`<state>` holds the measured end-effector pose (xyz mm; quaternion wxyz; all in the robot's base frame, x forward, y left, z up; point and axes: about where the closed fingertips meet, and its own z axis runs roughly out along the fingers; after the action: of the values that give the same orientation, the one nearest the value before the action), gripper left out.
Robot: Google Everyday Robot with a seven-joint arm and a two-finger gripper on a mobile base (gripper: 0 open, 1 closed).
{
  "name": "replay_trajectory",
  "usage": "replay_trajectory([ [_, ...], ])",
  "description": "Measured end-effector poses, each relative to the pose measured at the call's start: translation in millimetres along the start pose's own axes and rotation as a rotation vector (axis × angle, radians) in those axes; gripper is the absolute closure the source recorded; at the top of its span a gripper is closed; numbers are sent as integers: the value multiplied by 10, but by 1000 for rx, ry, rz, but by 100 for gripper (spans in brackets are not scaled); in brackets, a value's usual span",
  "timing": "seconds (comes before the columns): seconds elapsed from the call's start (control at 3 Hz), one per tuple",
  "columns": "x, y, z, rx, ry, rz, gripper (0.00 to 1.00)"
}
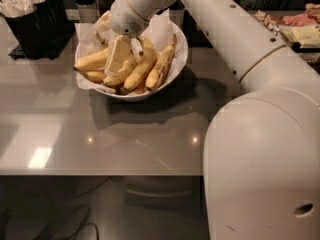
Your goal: Pick banana from white bowl
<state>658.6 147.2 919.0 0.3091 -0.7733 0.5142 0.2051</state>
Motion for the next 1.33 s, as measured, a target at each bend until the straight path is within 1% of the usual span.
replay_trajectory([
  [0.33,98,17,78,6,29,9,8],
  [0.67,103,16,70,9,35,11,8],
  [1.0,119,-21,34,36,60,0,7],
  [1.33,96,-91,-85,61,84,-18,7],
])
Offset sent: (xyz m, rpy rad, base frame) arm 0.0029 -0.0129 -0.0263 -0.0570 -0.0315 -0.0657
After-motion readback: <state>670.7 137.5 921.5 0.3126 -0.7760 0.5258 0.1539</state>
